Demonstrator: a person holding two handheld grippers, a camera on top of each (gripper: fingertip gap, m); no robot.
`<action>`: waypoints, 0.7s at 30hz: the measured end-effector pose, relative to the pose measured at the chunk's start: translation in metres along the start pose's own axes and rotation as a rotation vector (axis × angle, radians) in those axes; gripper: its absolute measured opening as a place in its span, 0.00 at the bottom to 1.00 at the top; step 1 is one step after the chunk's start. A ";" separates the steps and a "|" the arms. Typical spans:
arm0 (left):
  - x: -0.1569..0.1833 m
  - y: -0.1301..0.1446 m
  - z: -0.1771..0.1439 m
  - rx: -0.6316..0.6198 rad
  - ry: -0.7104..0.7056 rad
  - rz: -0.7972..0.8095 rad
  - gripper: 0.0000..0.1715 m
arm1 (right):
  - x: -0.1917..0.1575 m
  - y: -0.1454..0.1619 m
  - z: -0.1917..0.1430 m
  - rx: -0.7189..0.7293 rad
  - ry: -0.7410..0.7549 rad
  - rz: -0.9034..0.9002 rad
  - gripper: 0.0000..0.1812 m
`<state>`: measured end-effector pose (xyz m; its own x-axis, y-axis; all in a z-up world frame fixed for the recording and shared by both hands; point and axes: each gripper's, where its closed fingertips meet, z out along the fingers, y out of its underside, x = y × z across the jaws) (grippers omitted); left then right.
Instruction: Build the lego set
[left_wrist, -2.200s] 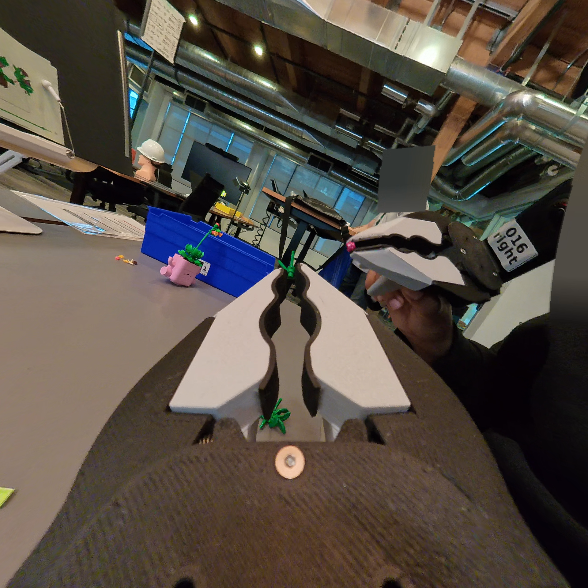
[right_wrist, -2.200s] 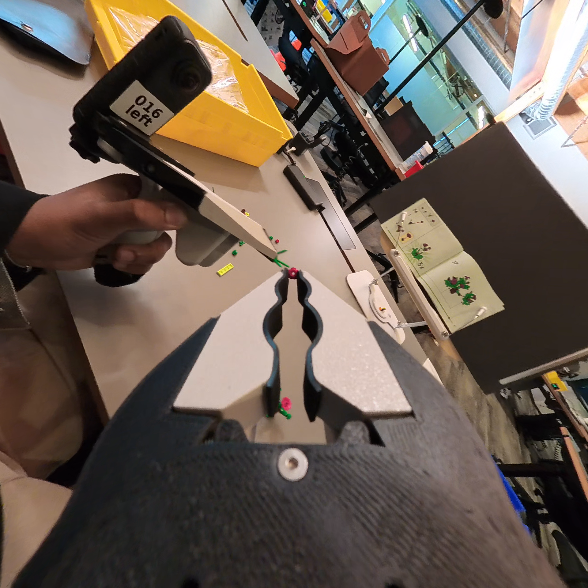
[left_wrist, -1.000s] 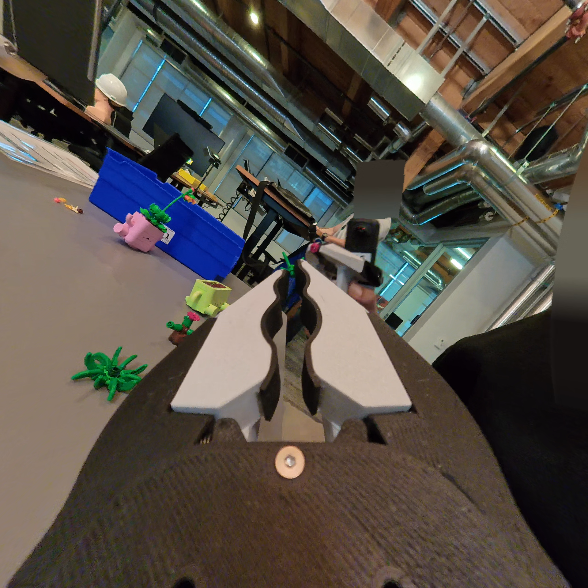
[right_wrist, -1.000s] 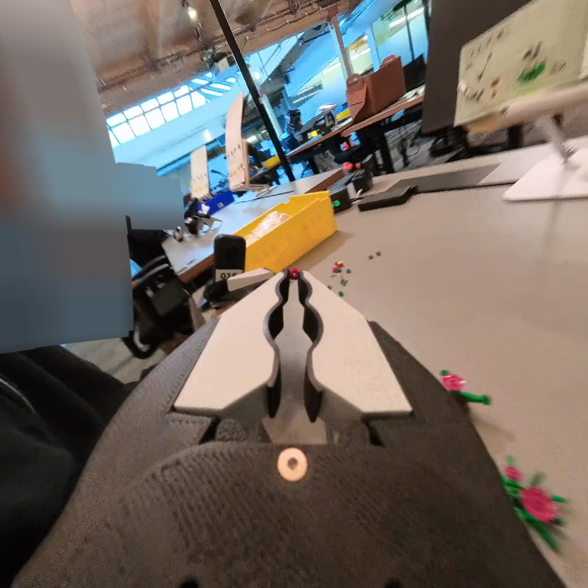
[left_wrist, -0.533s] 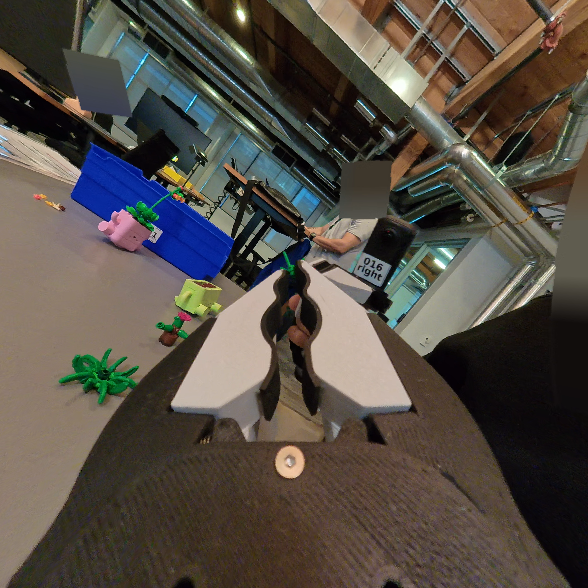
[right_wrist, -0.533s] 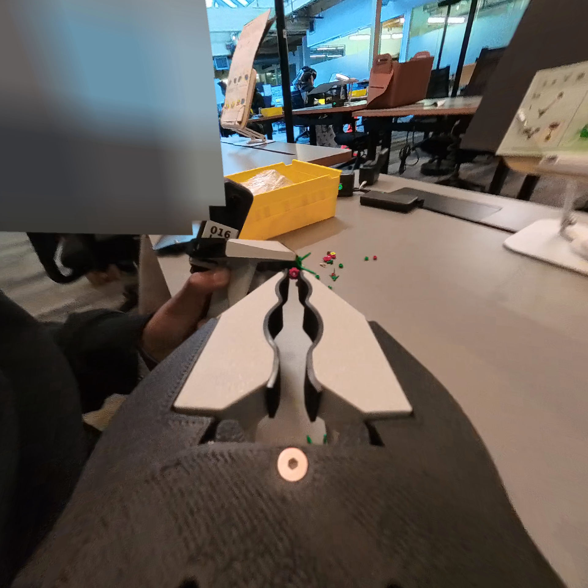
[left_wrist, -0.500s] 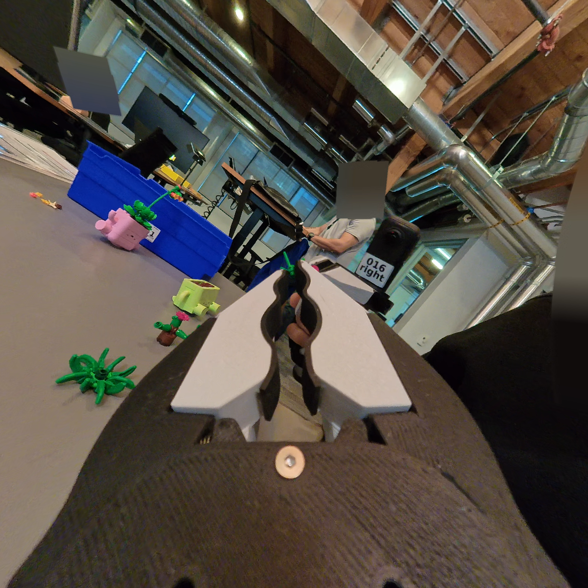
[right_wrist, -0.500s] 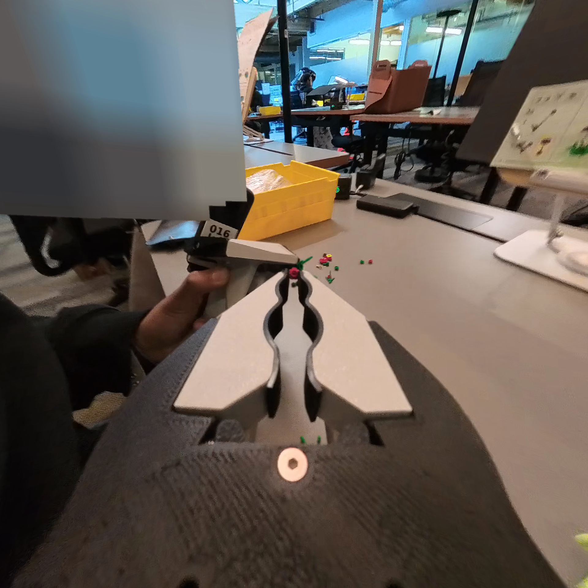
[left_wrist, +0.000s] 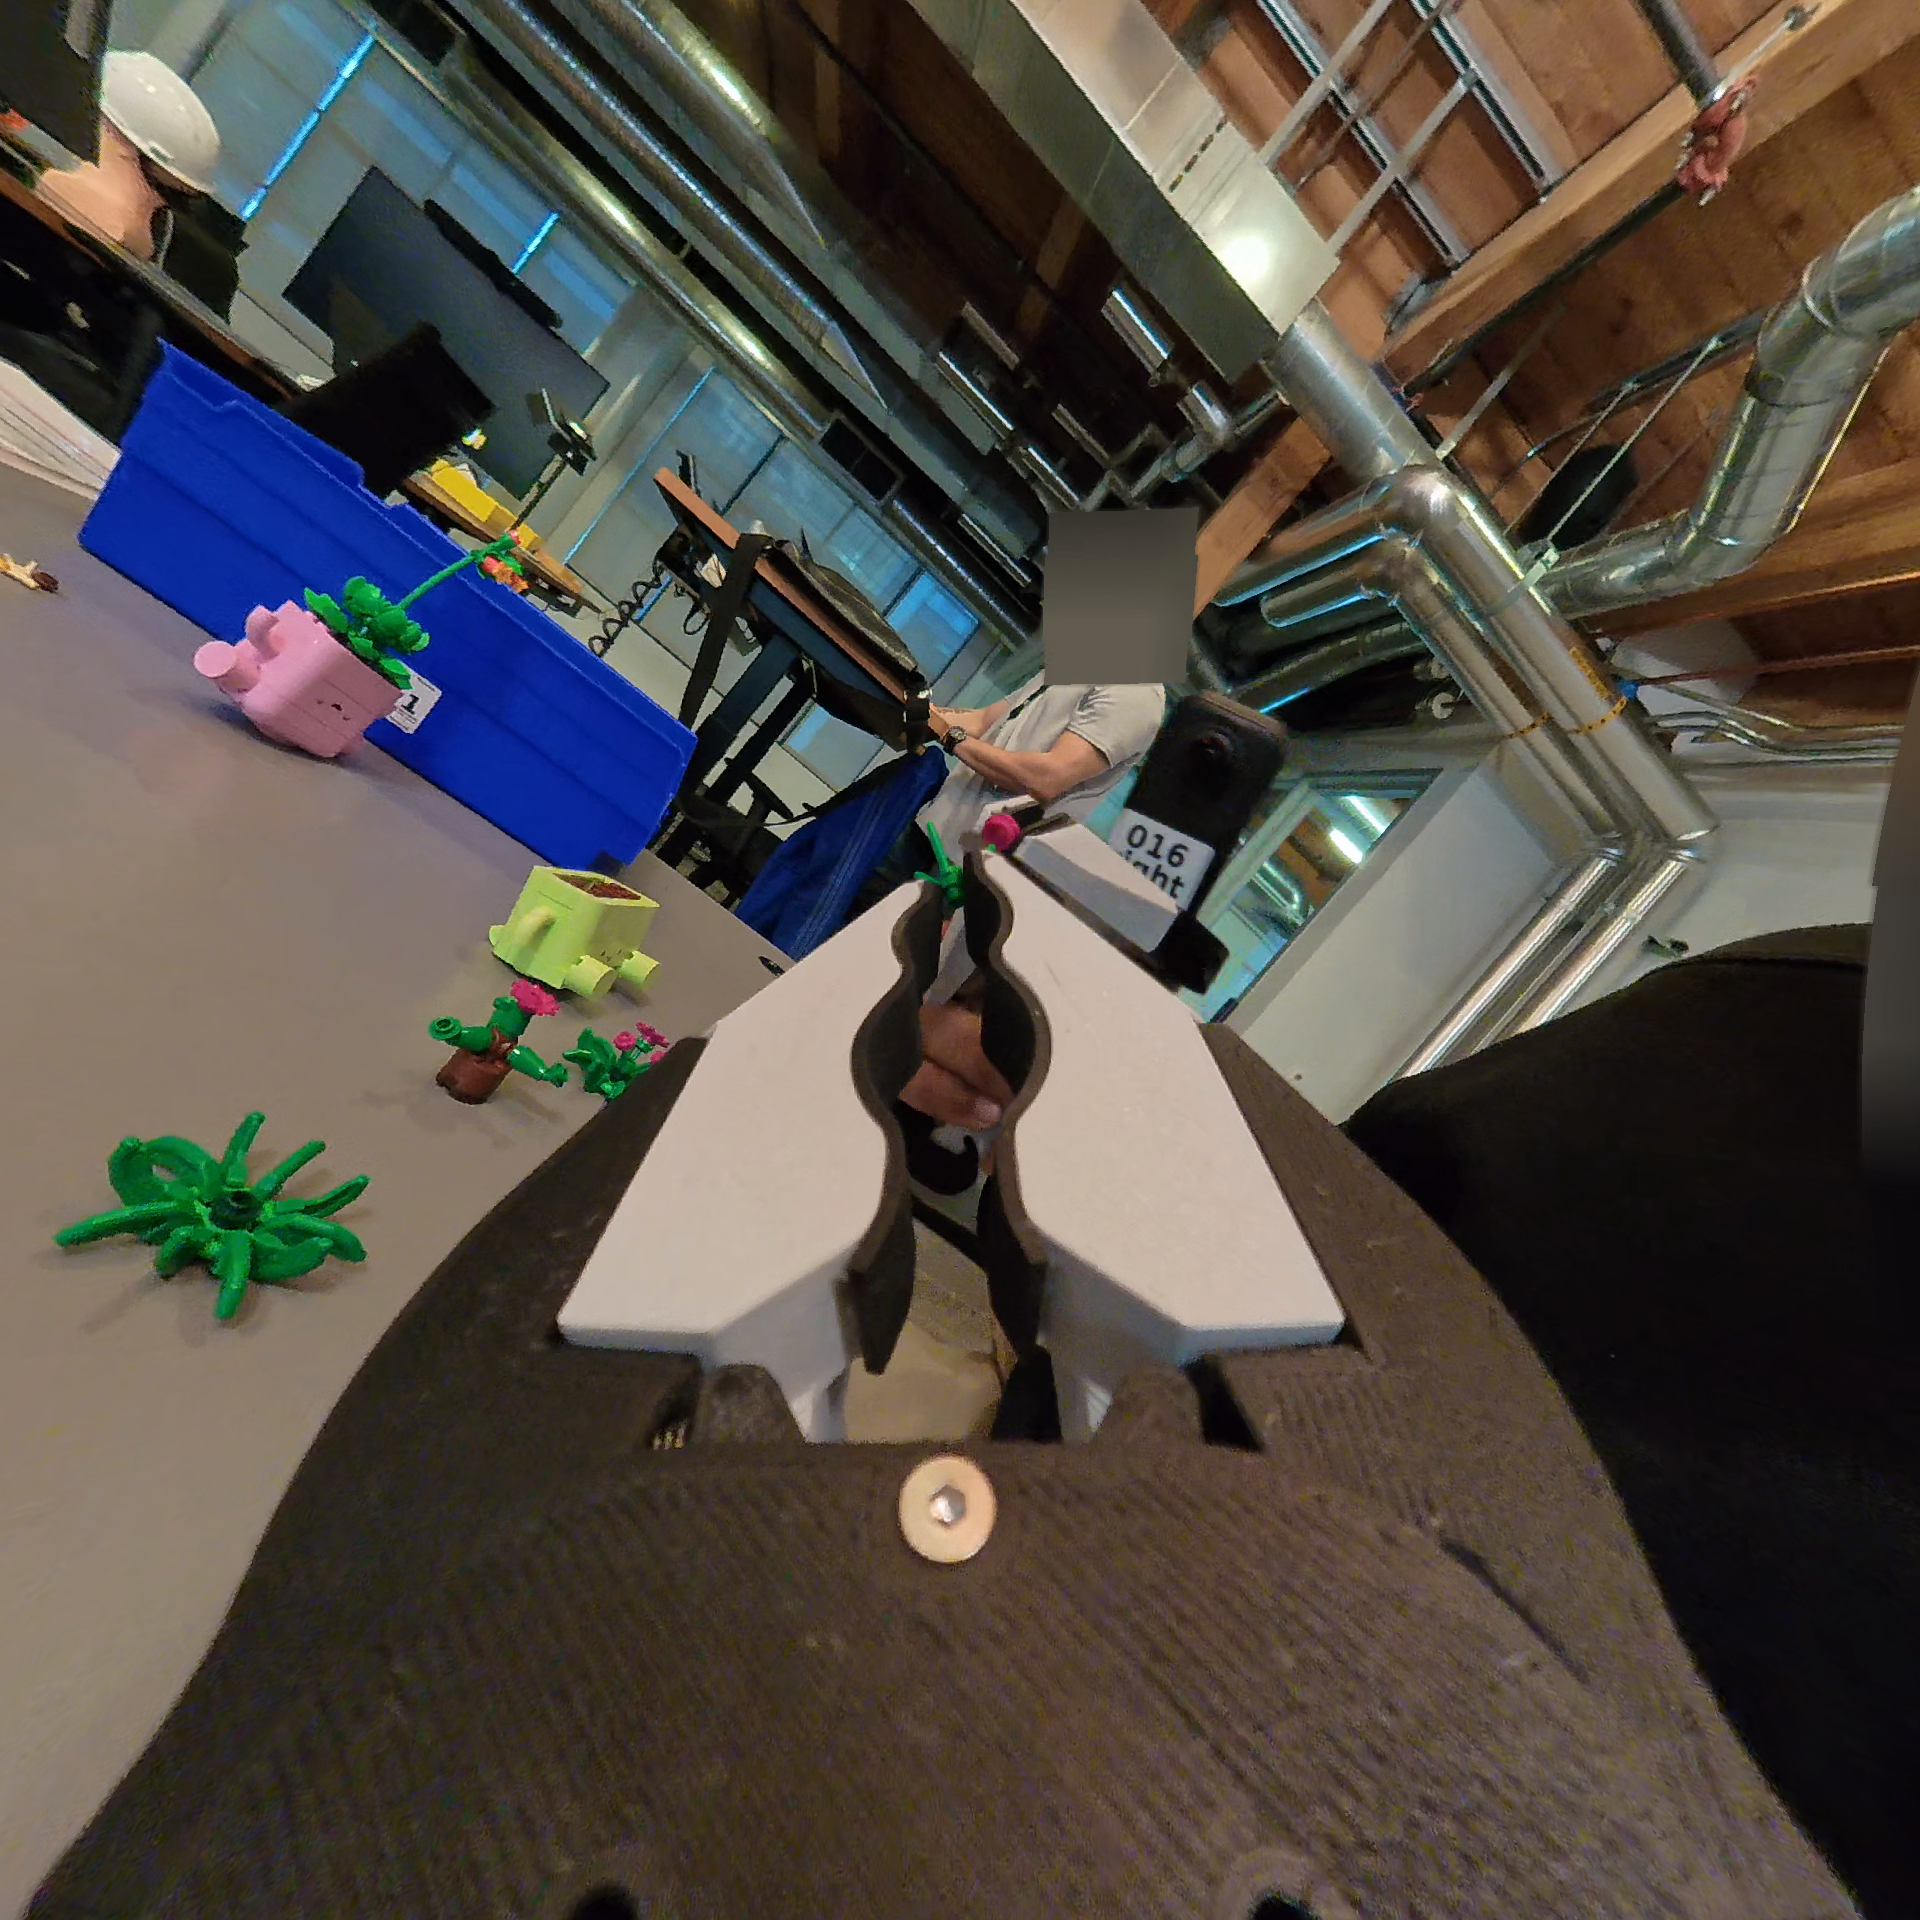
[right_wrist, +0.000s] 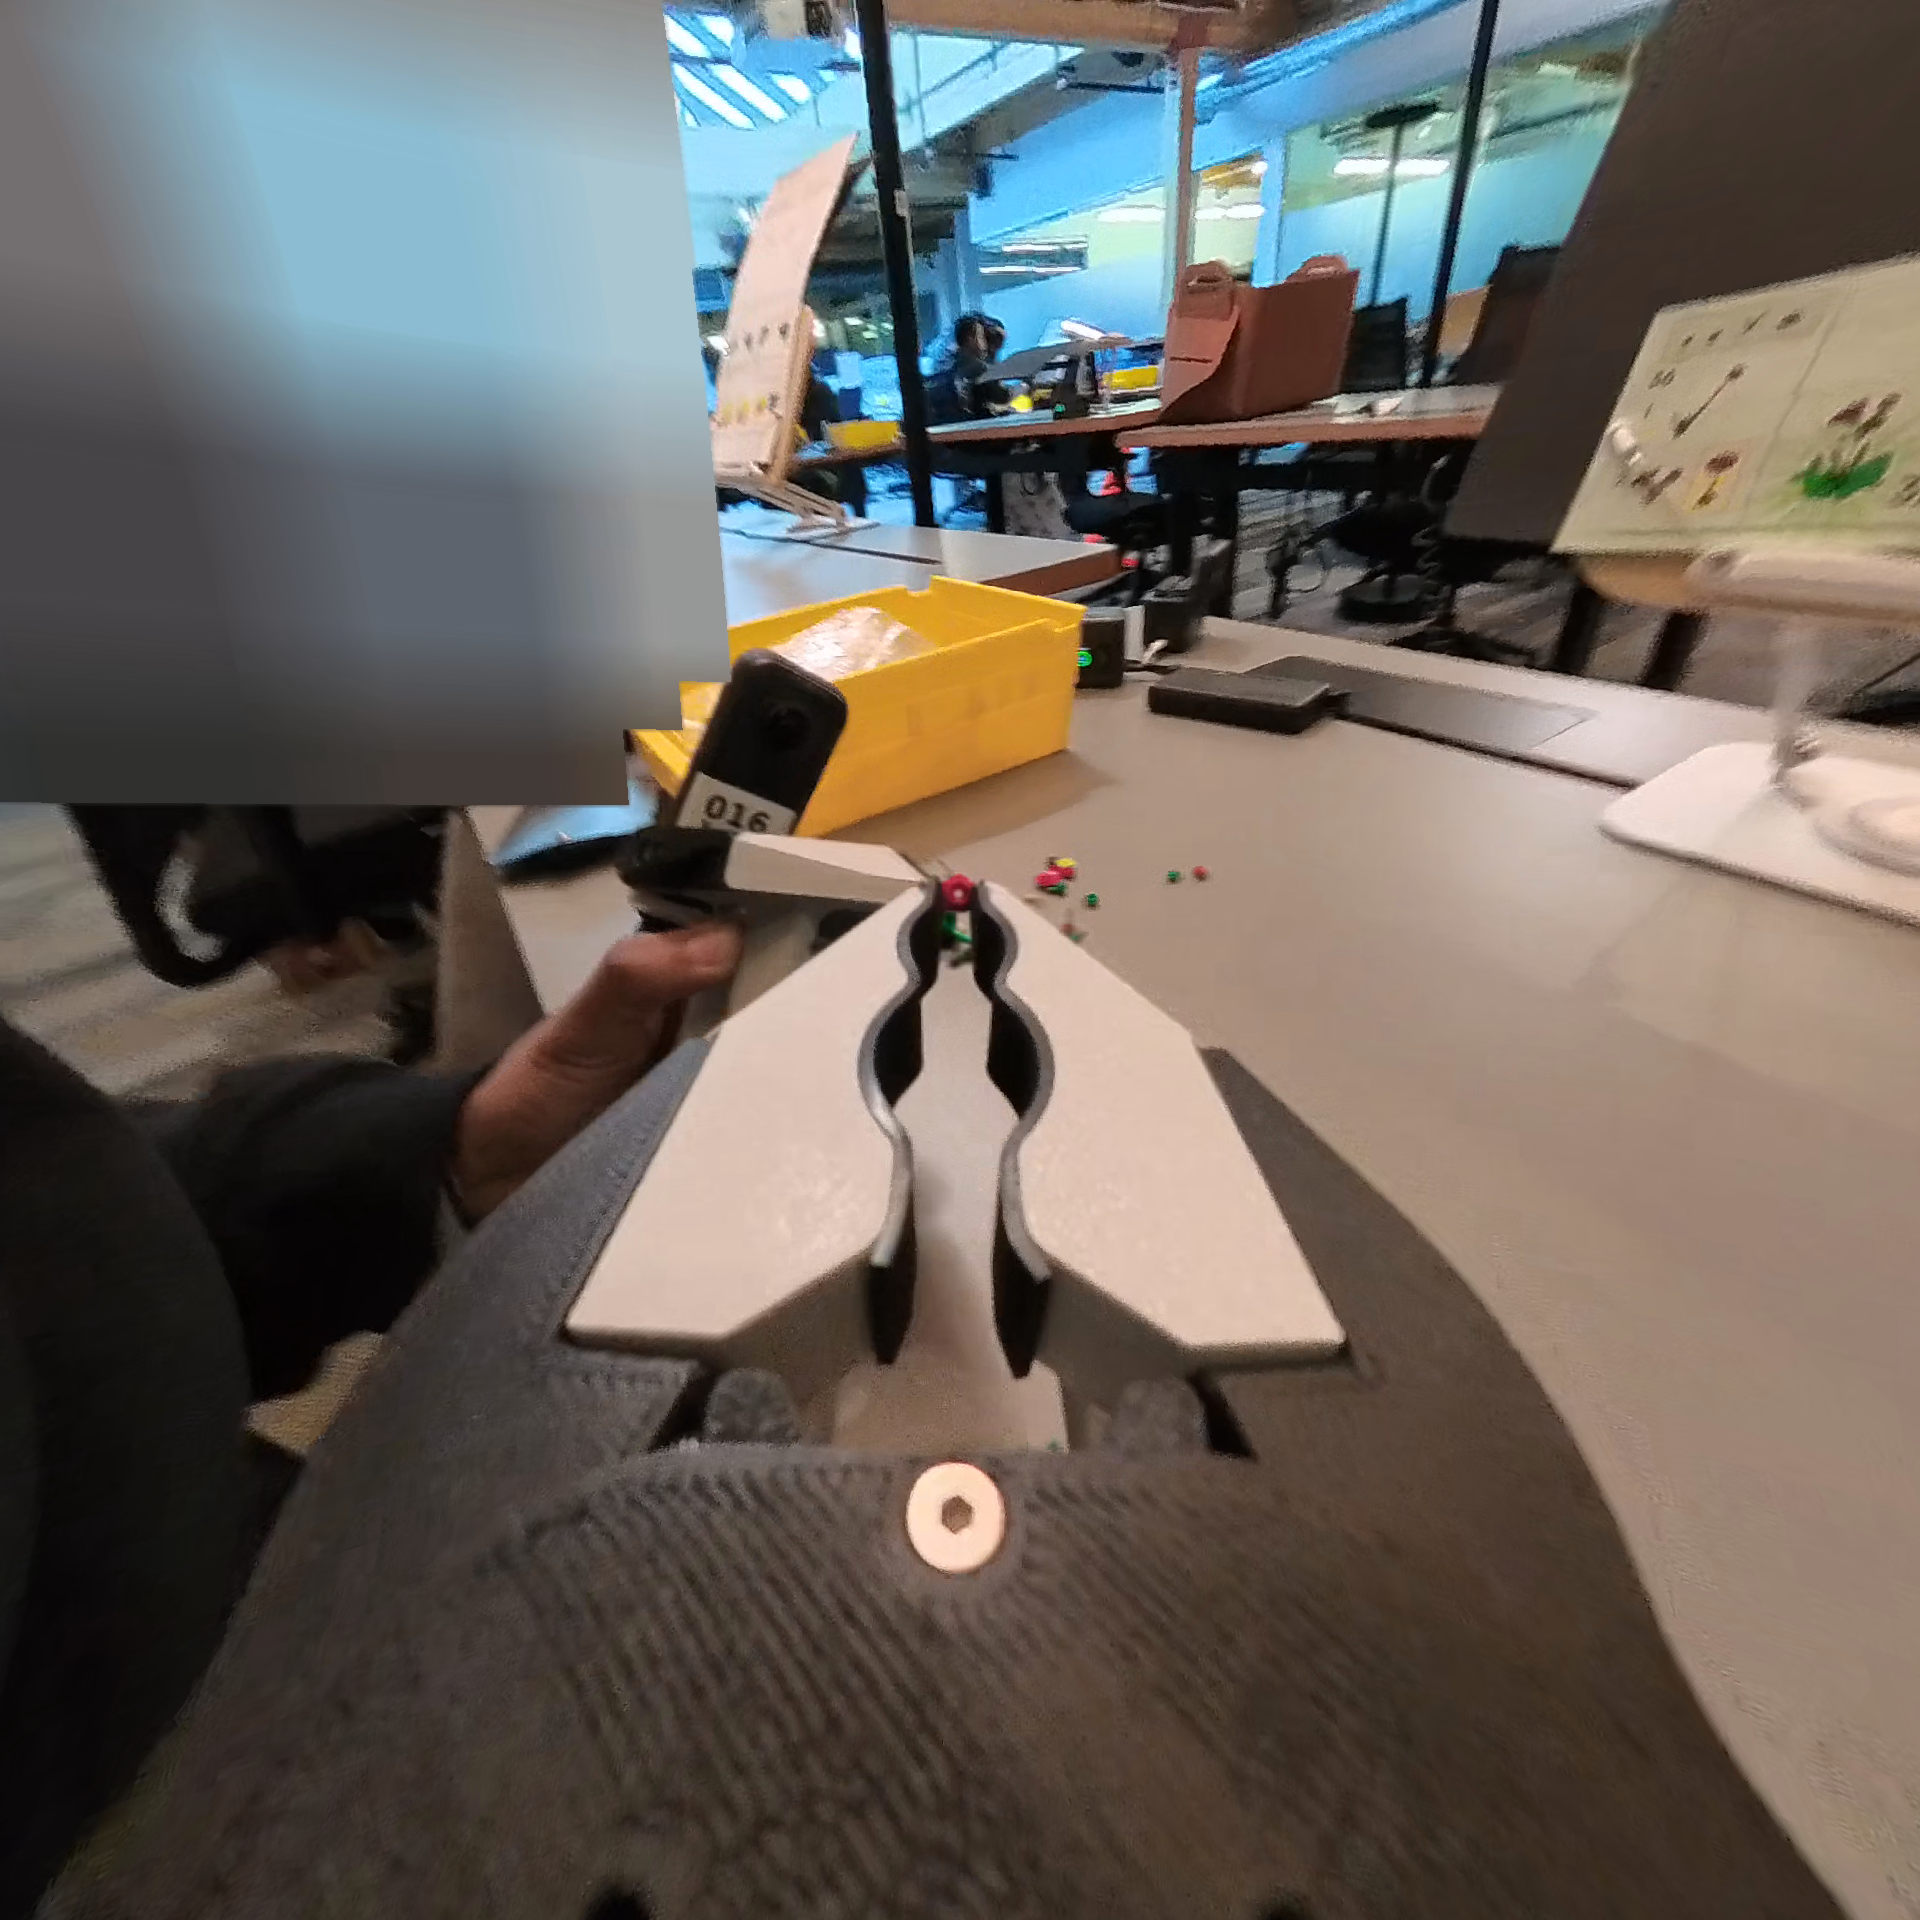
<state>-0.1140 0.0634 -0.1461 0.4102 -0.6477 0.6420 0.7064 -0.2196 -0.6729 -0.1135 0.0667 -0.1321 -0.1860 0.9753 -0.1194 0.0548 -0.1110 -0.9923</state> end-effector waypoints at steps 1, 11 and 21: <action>0.000 0.000 0.000 -0.003 -0.005 0.007 0.02 | 0.000 0.000 0.000 0.008 -0.031 0.070 0.01; -0.003 0.004 0.003 -0.044 -0.133 0.164 0.02 | 0.002 0.007 0.001 0.069 -0.160 0.389 0.02; -0.008 0.003 0.002 -0.061 -0.239 0.262 0.02 | 0.006 0.008 0.002 0.121 -0.211 0.572 0.01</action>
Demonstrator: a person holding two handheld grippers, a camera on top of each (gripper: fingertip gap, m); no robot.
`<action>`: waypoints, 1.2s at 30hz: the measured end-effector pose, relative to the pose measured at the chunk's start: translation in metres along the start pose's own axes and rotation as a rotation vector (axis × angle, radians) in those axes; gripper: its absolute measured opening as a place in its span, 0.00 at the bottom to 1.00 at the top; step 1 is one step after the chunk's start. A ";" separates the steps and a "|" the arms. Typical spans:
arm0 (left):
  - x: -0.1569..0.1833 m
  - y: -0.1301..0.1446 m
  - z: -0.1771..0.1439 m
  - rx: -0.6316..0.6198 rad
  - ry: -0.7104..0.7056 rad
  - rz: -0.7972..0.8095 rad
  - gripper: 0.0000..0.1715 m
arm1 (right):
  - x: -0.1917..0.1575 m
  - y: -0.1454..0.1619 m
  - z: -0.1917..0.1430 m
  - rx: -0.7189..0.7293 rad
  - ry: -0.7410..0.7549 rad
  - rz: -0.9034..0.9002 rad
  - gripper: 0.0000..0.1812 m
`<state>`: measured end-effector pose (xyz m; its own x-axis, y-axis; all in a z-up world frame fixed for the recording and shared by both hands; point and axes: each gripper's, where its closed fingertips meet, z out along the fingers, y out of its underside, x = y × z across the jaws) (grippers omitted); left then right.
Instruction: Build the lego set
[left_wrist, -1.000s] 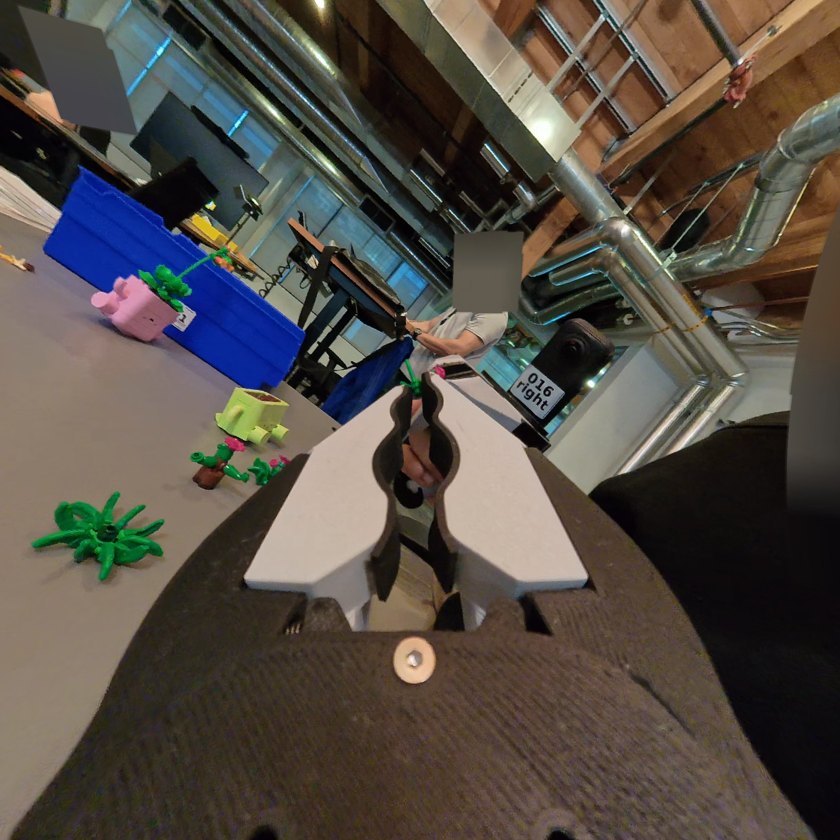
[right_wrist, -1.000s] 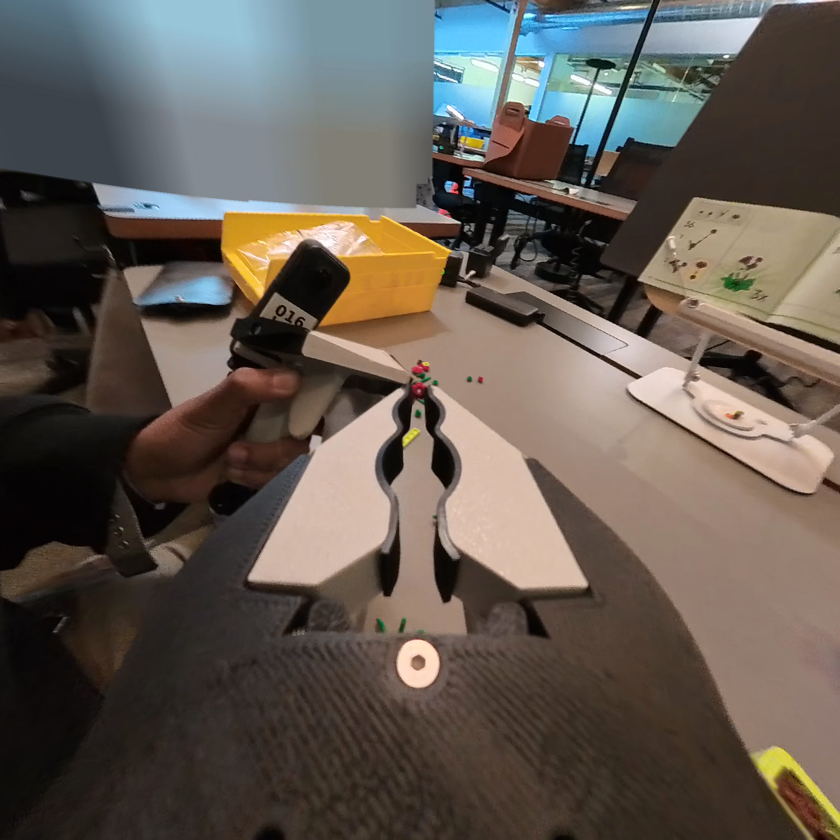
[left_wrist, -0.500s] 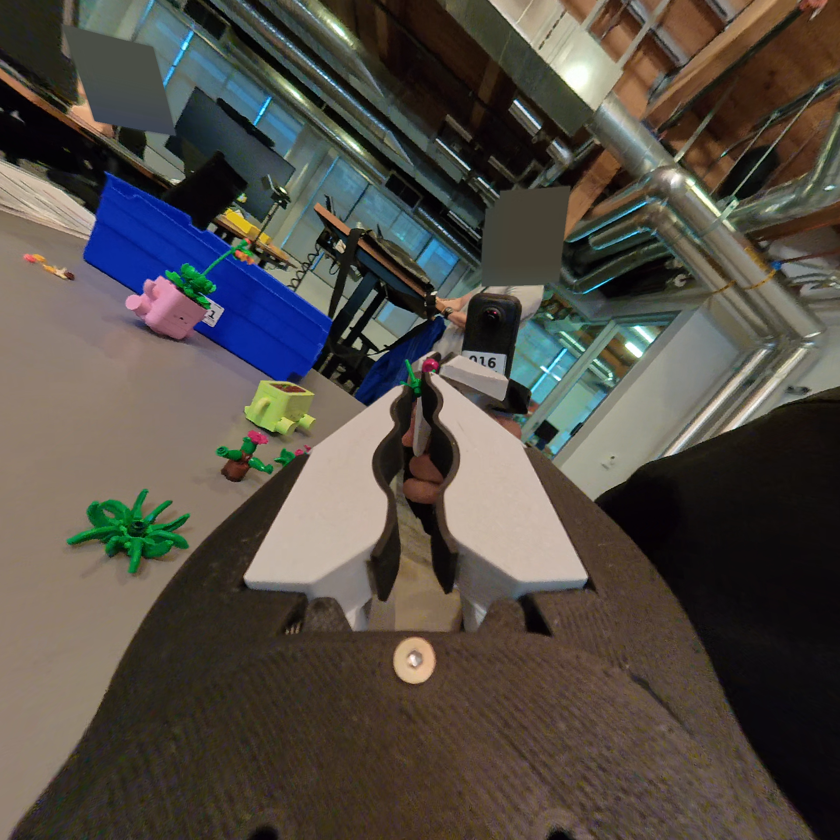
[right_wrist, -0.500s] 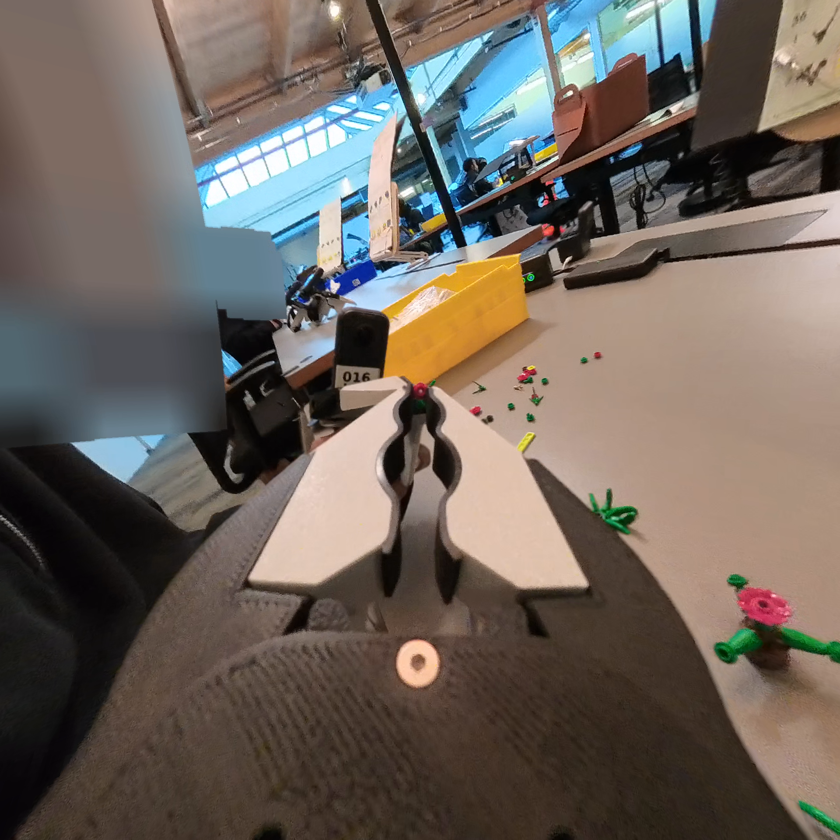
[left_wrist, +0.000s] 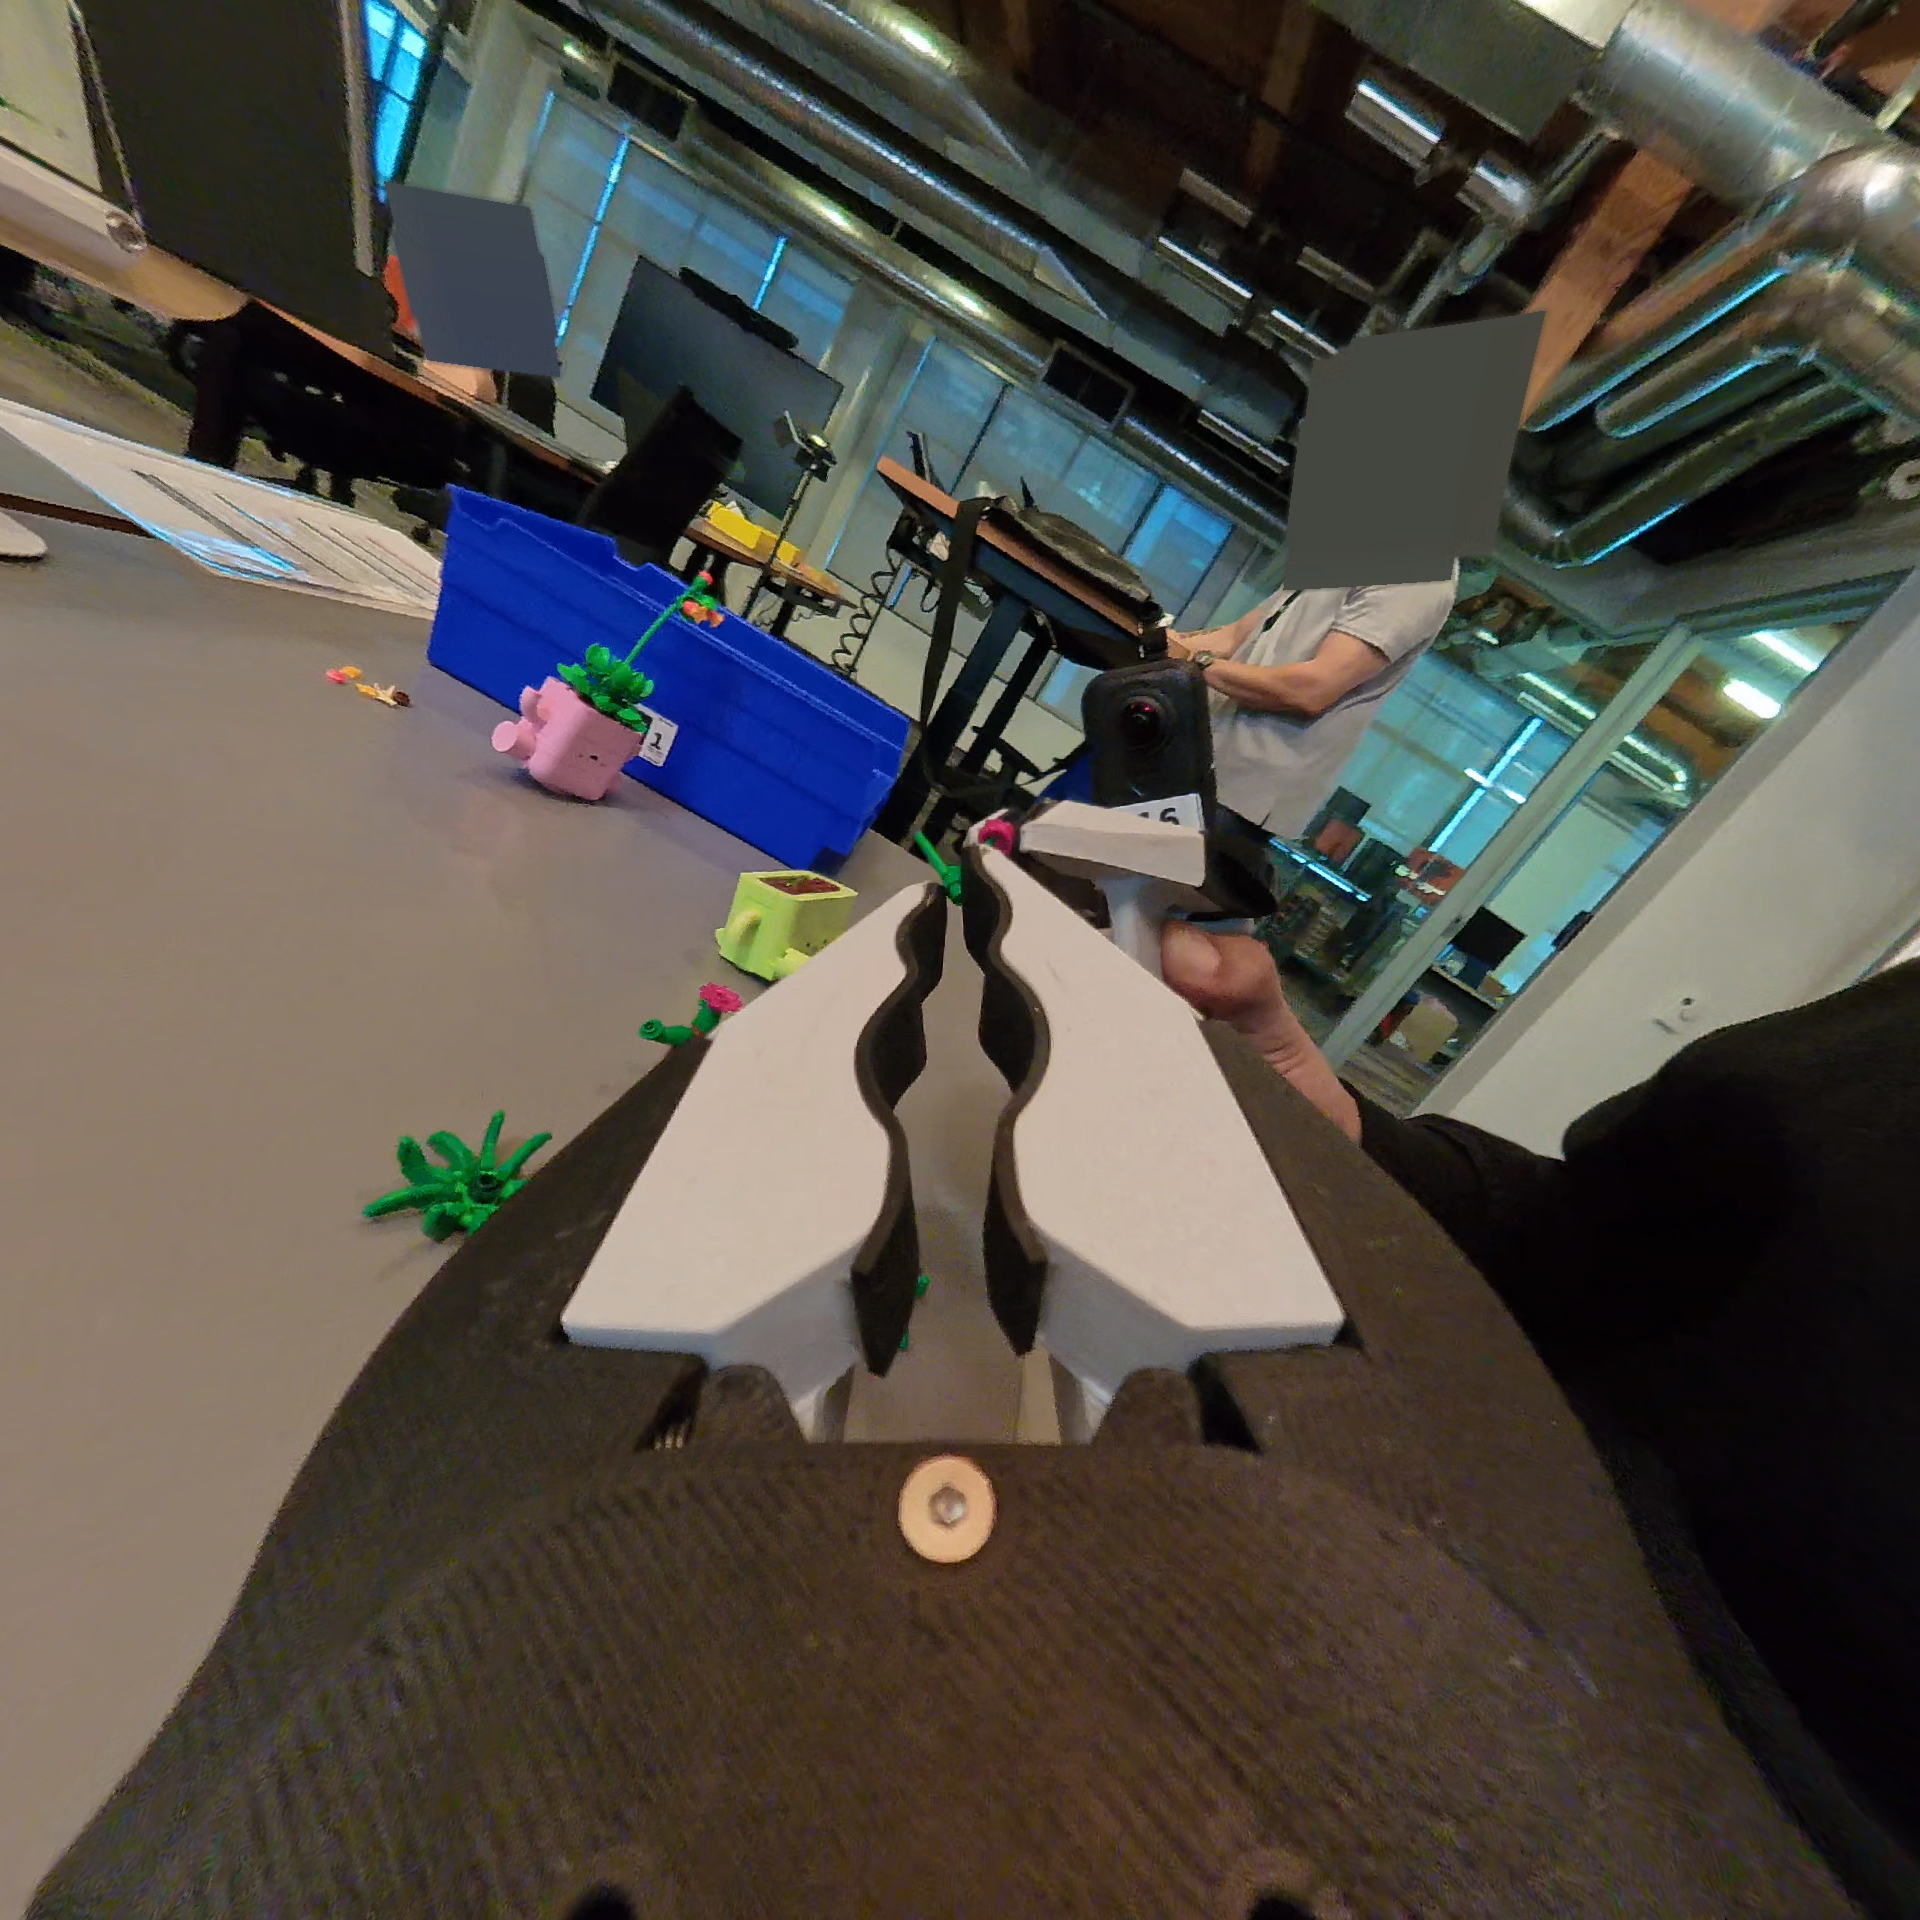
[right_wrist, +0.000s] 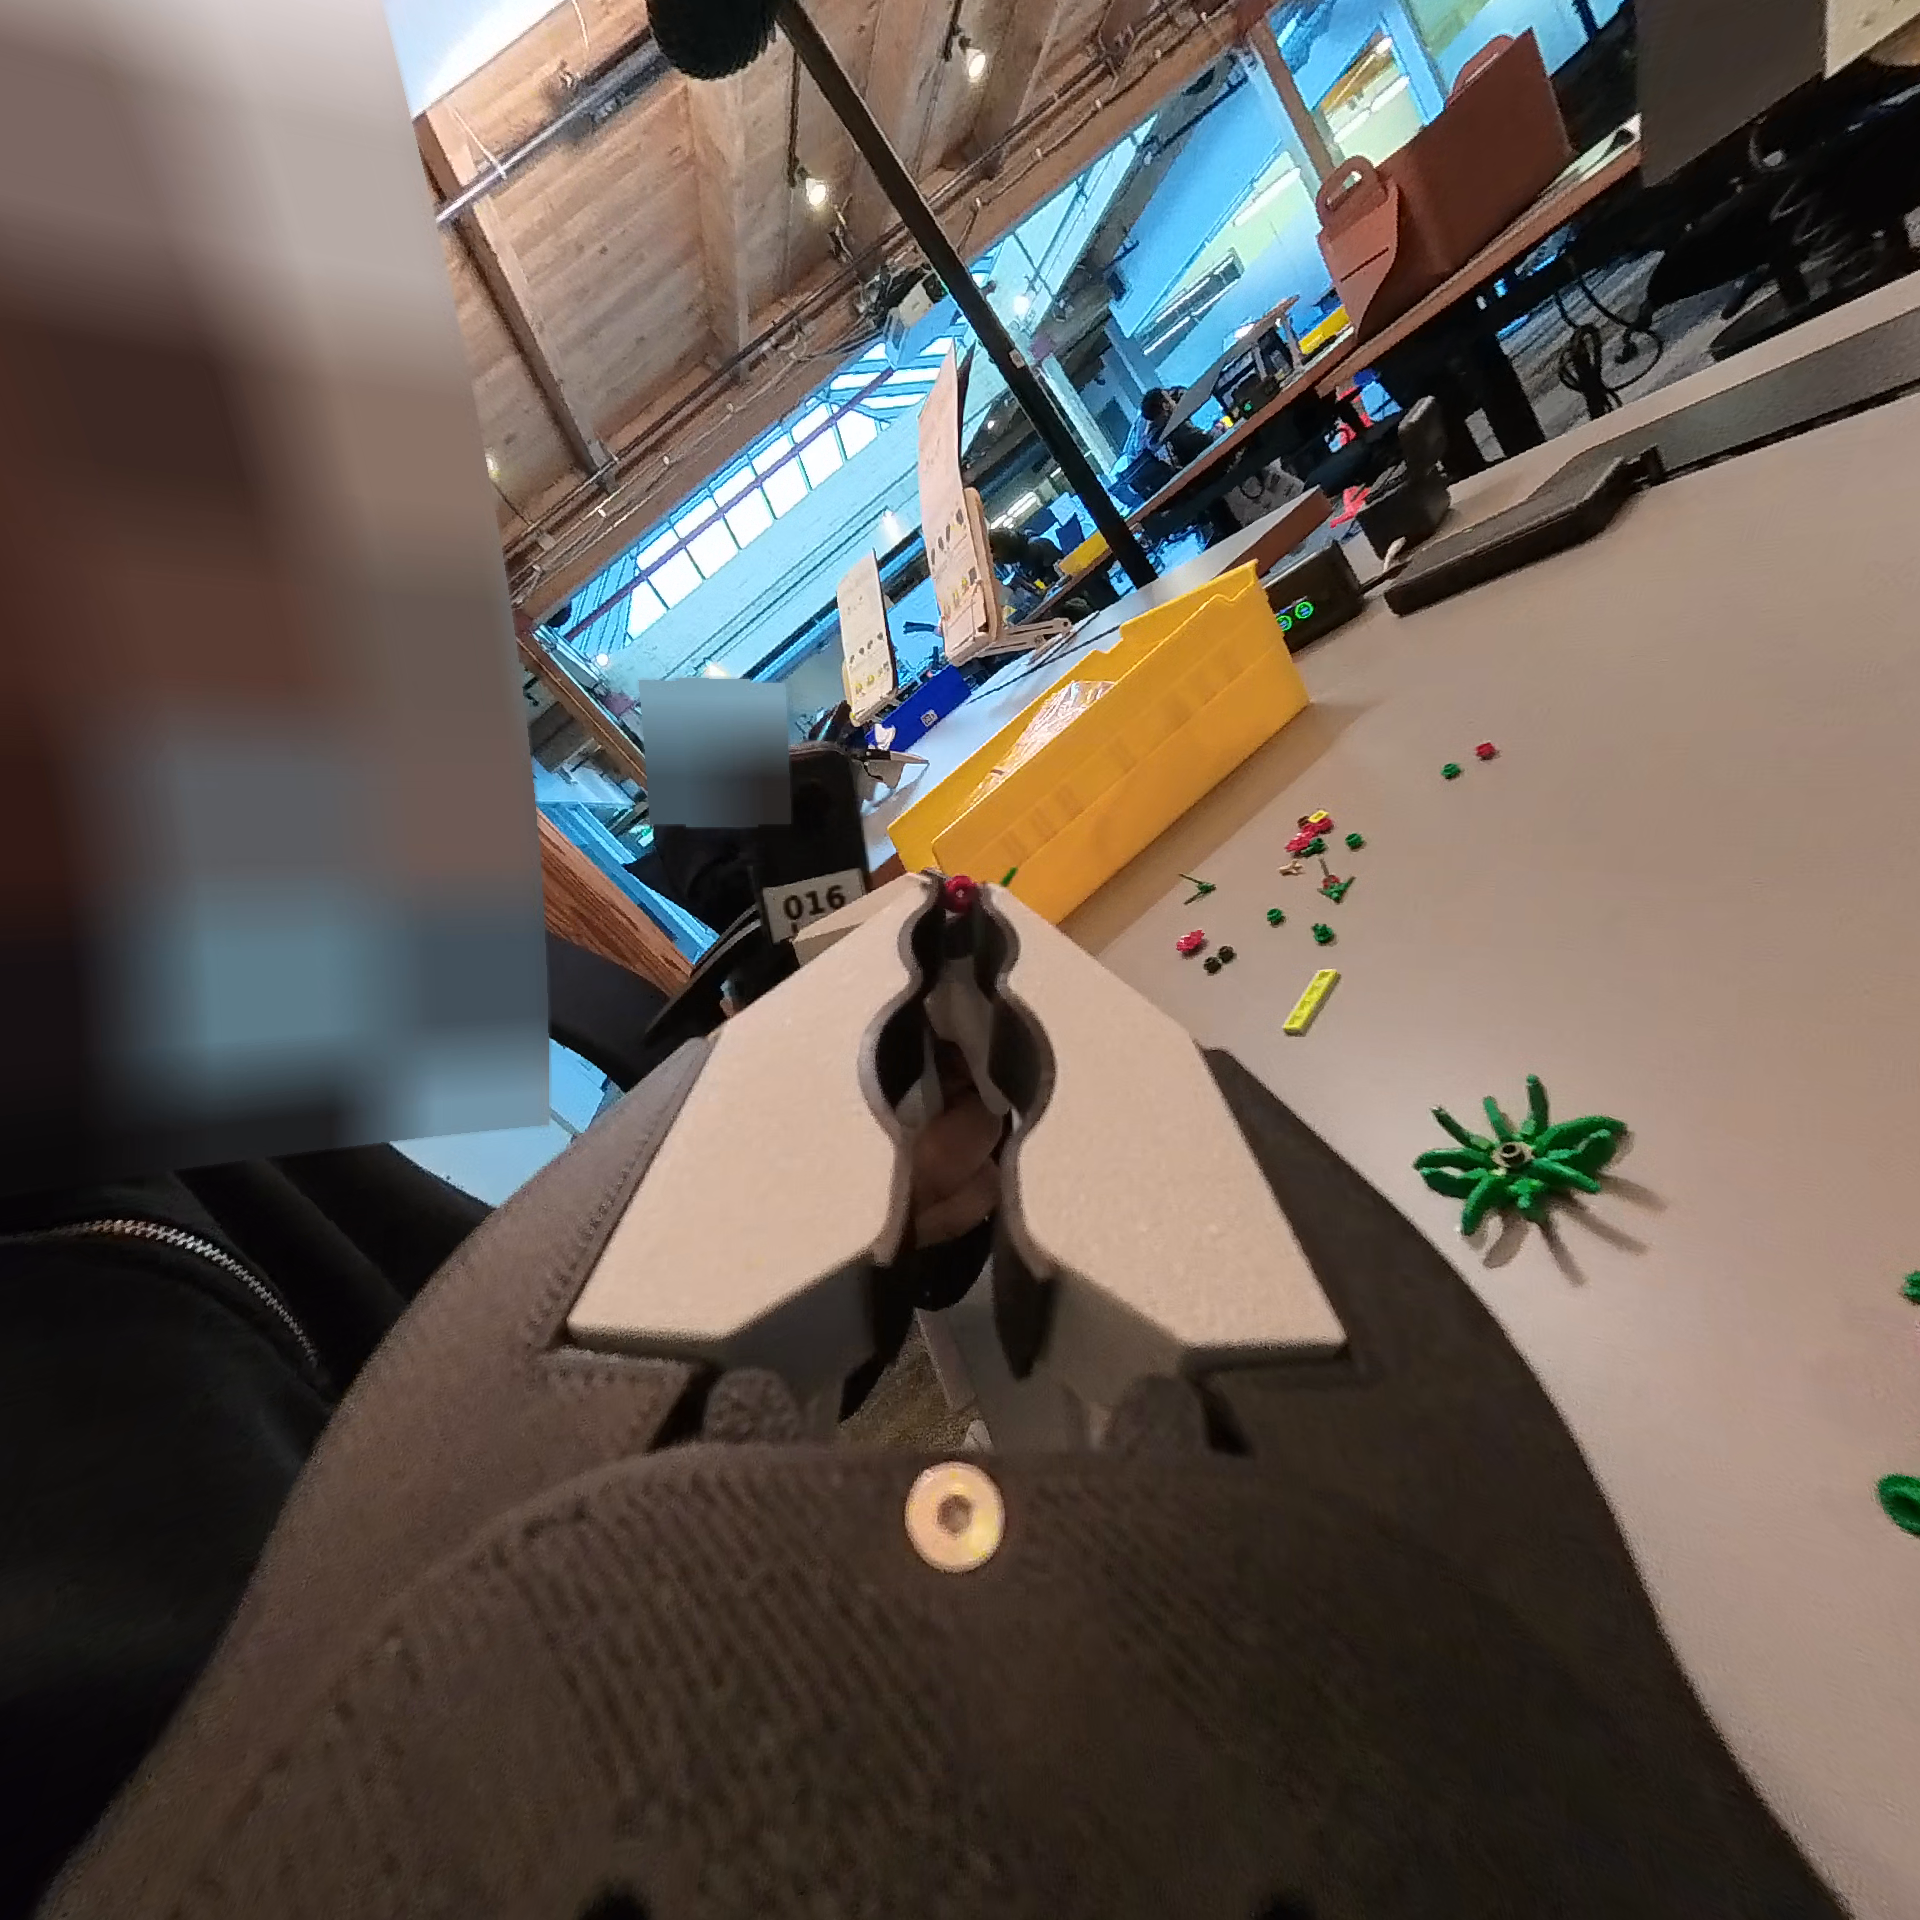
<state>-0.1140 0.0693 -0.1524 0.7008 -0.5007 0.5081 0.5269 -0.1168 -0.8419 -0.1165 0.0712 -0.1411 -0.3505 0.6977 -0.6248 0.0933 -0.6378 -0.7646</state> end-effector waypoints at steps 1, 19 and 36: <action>-0.001 0.000 0.000 0.000 -0.013 0.013 0.00 | 0.000 0.000 0.000 -0.004 0.002 -0.006 0.01; -0.021 -0.011 -0.017 0.037 -0.051 -0.009 0.00 | 0.011 -0.020 -0.024 -0.047 0.218 -0.276 0.02; 0.166 0.126 -0.035 -0.755 0.478 0.040 0.05 | -0.006 -0.020 -0.087 -0.016 0.172 -0.301 0.02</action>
